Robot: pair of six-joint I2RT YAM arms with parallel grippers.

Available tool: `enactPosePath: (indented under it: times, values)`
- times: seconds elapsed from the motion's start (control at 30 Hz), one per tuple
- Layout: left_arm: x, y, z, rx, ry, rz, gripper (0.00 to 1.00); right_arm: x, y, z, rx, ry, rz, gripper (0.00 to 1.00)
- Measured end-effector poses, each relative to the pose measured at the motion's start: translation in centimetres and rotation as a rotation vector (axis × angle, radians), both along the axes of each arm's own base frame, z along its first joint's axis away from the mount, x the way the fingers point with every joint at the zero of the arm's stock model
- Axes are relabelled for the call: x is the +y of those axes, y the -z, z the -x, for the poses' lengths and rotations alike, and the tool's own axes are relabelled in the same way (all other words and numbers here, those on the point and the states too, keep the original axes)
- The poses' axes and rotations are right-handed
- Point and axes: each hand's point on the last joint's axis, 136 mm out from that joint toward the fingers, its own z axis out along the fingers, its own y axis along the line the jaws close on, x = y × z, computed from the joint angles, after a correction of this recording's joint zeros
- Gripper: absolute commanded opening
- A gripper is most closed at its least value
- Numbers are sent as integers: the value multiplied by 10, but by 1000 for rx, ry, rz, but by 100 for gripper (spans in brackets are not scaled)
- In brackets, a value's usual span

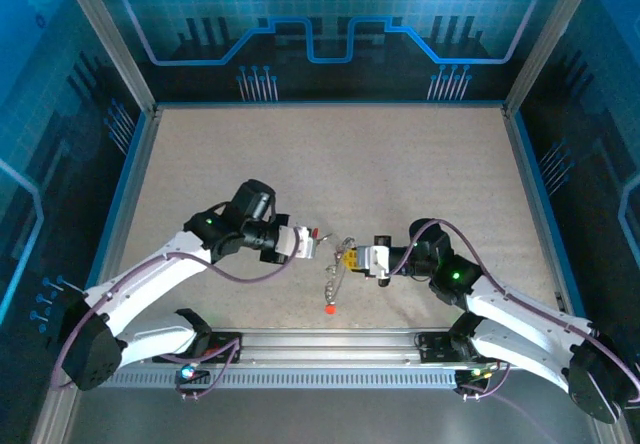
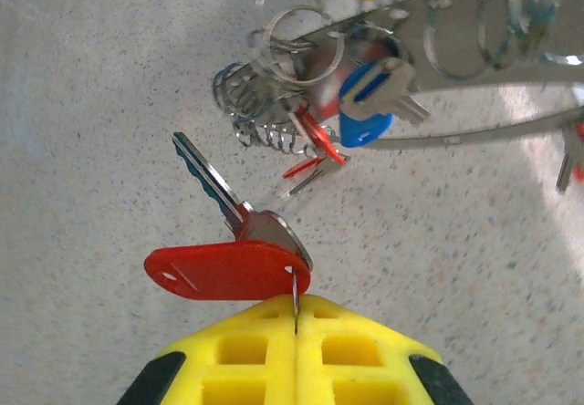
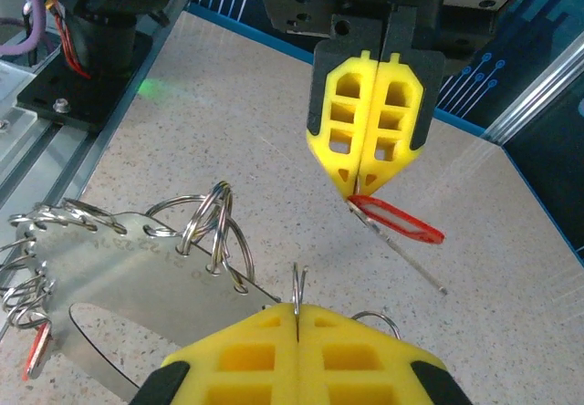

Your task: Put the keys on the keyring

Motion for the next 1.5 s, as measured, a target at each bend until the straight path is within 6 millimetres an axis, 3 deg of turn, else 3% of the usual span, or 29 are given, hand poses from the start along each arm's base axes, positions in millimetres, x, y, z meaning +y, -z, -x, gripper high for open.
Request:
enactPosePath:
  times: [0.27, 0.57, 0.9, 1.2, 1.5]
  values:
    - [-5, 7, 2, -142, 127, -120, 0, 13, 4, 11, -2, -69, 47, 0]
    - [-19, 22, 0, -193, 195, -220, 0, 19, 2, 1, 32, -45, 66, 0]
    - [-25, 14, -6, -350, 268, -257, 0, 22, 6, -13, 161, -10, 82, 0]
    - [0, -9, -19, -478, 224, -281, 0, 12, -2, -21, 185, 30, 55, 0]
    - [6, 2, 4, -401, 312, -290, 0, 13, -14, -20, 104, -18, 66, 0]
